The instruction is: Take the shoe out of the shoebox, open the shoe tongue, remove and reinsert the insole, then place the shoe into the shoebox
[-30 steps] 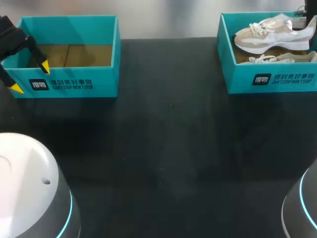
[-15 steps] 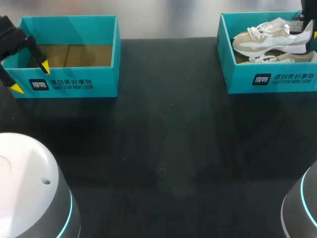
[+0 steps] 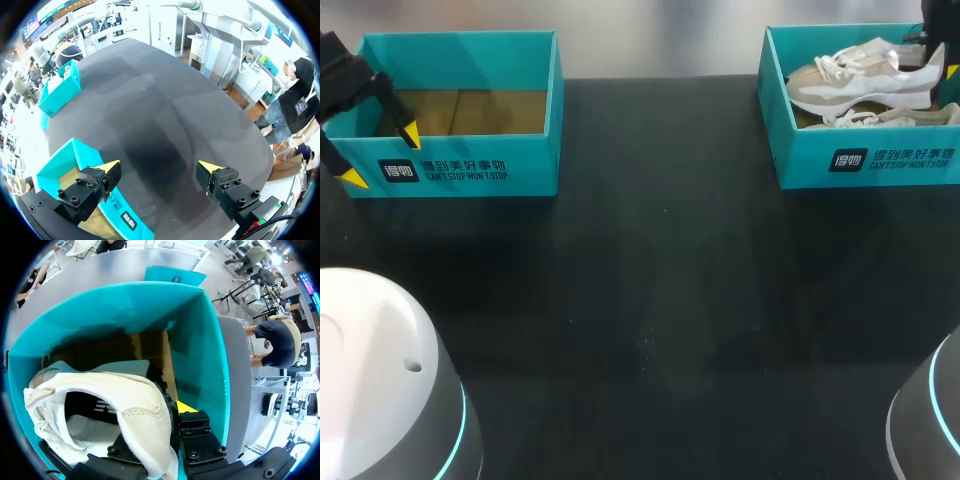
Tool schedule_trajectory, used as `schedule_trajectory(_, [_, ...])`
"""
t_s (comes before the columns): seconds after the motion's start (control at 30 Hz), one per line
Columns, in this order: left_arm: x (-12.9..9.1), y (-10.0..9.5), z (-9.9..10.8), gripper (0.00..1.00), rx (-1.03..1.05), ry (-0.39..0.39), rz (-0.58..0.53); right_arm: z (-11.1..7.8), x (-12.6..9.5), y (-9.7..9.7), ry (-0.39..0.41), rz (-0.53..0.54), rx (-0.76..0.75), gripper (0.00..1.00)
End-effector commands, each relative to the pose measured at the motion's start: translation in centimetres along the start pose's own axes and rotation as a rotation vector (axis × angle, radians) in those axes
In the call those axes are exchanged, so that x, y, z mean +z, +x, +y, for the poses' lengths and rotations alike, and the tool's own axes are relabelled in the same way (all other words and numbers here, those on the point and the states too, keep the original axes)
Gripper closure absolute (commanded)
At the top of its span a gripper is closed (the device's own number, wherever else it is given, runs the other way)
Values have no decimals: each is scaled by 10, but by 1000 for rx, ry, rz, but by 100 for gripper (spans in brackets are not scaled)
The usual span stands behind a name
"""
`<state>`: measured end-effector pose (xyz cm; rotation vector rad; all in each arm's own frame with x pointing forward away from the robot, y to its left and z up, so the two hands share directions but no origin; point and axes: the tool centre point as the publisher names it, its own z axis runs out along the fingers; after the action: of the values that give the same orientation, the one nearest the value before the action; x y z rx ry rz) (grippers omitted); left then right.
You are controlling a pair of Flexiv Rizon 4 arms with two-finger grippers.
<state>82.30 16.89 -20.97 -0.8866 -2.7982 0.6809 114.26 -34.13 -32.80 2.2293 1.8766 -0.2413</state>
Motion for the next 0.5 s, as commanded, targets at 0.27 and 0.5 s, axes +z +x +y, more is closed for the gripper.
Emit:
schedule_trajectory(0.27, [-1, 0, 1, 0, 1, -1, 4, 2, 13, 4, 11, 15, -6, 100])
schedule_trajectory(0.5, [-1, 0, 1, 0, 1, -1, 4, 1, 19, 6, 17, 27, -6, 100])
